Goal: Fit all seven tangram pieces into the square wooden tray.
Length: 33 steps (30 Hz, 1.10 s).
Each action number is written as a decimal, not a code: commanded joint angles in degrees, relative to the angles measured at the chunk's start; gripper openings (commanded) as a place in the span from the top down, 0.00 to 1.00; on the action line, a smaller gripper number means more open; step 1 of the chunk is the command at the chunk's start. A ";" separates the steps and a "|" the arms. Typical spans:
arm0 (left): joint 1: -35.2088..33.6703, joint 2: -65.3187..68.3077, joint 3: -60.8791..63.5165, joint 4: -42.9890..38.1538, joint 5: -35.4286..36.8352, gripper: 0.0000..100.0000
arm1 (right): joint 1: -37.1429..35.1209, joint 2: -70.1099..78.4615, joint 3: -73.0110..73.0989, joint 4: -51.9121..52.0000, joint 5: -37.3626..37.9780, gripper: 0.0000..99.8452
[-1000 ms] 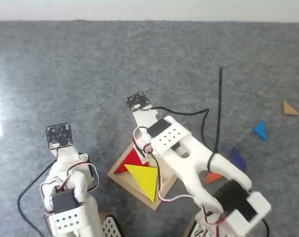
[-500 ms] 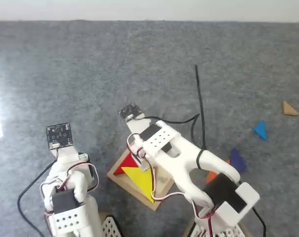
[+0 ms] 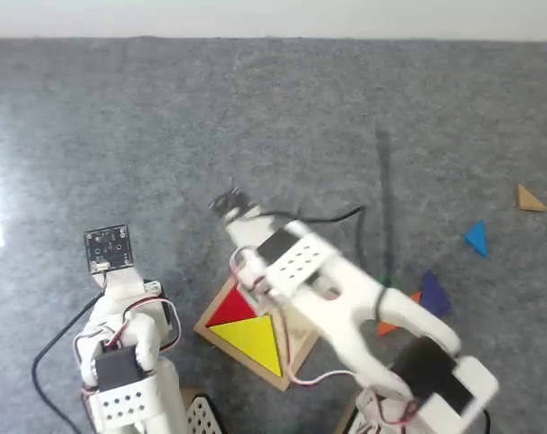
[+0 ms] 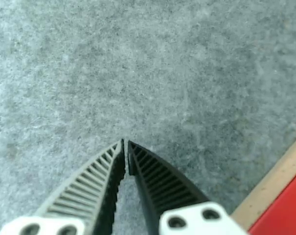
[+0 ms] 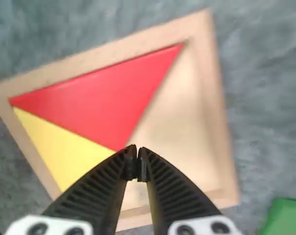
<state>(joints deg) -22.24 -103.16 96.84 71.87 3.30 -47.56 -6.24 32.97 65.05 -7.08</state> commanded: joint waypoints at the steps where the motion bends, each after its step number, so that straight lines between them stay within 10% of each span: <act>1: -0.35 -0.97 -0.40 0.44 -0.26 0.99 | 4.35 -6.20 -0.70 -2.07 3.69 0.98; 25: -0.35 -0.97 -0.40 0.44 -0.26 0.99 | 4.35 18.33 -17.41 3.30 12.84 0.83; 33: -0.35 -0.97 -0.40 0.44 -0.26 0.99 | 11.82 31.69 -29.27 6.37 12.40 1.00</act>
<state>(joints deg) -22.24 -103.16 96.84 71.87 3.30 -38.86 21.19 10.46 69.01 5.14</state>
